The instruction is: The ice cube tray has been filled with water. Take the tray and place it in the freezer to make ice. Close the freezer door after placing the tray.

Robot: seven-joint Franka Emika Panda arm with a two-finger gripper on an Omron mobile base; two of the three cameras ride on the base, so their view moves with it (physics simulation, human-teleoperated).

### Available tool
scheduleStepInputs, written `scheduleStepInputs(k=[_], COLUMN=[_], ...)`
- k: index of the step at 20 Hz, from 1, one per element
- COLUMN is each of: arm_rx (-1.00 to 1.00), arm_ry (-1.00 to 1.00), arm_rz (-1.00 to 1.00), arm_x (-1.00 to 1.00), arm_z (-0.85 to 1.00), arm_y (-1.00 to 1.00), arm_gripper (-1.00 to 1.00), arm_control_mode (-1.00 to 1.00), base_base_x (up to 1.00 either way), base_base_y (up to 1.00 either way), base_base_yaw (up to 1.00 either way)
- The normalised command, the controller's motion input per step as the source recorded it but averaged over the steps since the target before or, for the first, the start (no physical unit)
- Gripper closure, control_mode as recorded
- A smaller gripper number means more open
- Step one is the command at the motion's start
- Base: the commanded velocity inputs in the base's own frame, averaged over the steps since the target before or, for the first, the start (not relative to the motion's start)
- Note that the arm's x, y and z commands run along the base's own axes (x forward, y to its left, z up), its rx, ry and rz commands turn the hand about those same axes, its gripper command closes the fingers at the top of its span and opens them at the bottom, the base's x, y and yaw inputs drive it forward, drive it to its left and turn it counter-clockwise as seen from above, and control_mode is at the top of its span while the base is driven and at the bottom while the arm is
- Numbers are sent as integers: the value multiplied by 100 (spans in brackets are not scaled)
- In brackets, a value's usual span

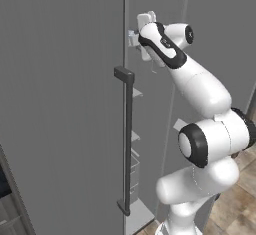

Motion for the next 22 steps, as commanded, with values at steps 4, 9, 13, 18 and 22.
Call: scheduleStepInputs(k=[4,9,13,18,22], arm_rx=[-5,-6,-5,-3,0], arm_ry=[2,4,6,6,-1], arm_rz=[0,0,0,0,0], arm_x=[58,67,74,47,-33], arm_z=[-28,-34,-26,-5,10], arm_y=[17,16,16,11,0], arm_gripper=[100,100,100,-100,-100], arm_control_mode=[-100,-100,-100,-100,-100], base_base_x=[0,0,0,0,0], base_base_y=[0,0,0,0,0], base_base_yaw=[0,0,0,0,0])
